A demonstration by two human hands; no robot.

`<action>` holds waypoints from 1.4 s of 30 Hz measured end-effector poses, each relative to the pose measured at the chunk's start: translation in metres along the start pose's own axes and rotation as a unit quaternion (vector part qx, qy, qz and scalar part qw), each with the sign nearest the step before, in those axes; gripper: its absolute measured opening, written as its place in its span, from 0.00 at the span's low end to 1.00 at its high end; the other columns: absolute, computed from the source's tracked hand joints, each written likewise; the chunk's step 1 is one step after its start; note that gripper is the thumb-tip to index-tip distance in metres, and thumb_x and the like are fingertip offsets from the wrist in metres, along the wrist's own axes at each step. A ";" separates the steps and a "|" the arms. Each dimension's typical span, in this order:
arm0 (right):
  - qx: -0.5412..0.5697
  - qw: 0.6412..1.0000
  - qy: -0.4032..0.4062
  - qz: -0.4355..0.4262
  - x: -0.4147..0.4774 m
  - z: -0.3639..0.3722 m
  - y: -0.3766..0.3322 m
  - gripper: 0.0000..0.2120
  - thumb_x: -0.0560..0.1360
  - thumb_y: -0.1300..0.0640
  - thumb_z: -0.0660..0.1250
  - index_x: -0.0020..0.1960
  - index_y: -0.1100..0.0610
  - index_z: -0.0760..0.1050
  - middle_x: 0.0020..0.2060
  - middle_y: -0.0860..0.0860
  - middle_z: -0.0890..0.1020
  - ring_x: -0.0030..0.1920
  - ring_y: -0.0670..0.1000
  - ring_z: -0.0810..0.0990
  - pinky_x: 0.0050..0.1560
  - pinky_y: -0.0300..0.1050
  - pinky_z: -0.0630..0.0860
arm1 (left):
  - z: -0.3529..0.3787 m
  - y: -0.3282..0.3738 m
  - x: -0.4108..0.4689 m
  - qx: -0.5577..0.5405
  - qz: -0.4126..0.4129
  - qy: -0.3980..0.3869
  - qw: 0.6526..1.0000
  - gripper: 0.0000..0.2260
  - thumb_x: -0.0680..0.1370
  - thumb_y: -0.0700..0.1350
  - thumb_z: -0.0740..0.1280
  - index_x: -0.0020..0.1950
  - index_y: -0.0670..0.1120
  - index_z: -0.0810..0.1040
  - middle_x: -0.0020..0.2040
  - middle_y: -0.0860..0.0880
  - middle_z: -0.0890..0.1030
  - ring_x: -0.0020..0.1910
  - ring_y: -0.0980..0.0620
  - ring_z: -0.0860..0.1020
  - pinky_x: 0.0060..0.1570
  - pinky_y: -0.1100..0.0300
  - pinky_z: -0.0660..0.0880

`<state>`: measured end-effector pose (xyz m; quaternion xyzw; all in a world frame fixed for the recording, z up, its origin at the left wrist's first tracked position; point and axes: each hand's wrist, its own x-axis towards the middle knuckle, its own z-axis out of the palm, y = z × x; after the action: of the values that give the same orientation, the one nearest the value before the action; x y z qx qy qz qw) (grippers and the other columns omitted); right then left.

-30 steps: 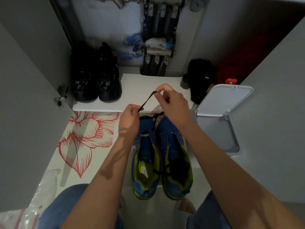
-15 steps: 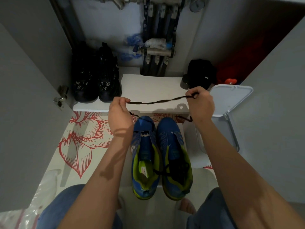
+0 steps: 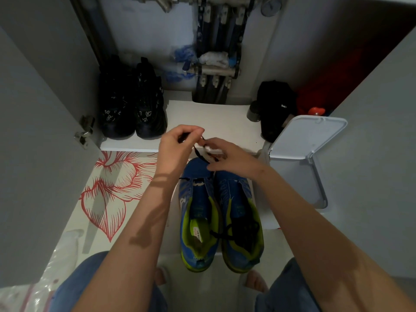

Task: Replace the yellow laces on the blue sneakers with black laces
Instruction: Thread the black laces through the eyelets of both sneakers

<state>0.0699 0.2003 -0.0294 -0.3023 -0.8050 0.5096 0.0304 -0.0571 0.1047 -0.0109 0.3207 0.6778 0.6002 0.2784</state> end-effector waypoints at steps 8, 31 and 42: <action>0.042 0.993 0.106 0.015 -0.007 -0.018 0.003 0.09 0.76 0.60 0.66 0.49 0.66 0.80 0.29 0.54 0.80 0.24 0.43 0.76 0.31 0.34 0.74 | -0.012 -0.007 0.003 0.072 -0.006 0.076 0.994 0.05 0.78 0.45 0.65 0.49 0.45 0.79 0.35 0.54 0.80 0.34 0.64 0.74 0.35 0.80 0.67; 0.659 0.721 0.159 0.145 0.014 -0.009 -0.016 0.20 0.82 0.47 0.53 0.52 0.64 0.70 0.44 0.59 0.78 0.42 0.54 0.78 0.43 0.50 0.79 | -0.011 0.004 -0.011 -0.032 -0.197 -0.282 0.938 0.08 0.80 0.46 0.61 0.49 0.48 0.80 0.43 0.52 0.82 0.29 0.59 0.65 0.25 0.70 0.59; 0.234 0.960 -0.121 0.096 -0.009 0.004 -0.024 0.16 0.80 0.53 0.58 0.59 0.63 0.75 0.55 0.54 0.82 0.58 0.53 0.80 0.64 0.54 0.73 | -0.018 -0.002 0.004 -0.124 -0.170 -0.073 0.975 0.08 0.81 0.45 0.61 0.48 0.49 0.80 0.43 0.53 0.84 0.22 0.61 0.64 0.20 0.72 0.60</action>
<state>0.0648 0.1854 -0.0086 -0.2984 -0.6280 0.7172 -0.0460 -0.0732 0.0961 -0.0108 0.2067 0.6210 0.5982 0.4624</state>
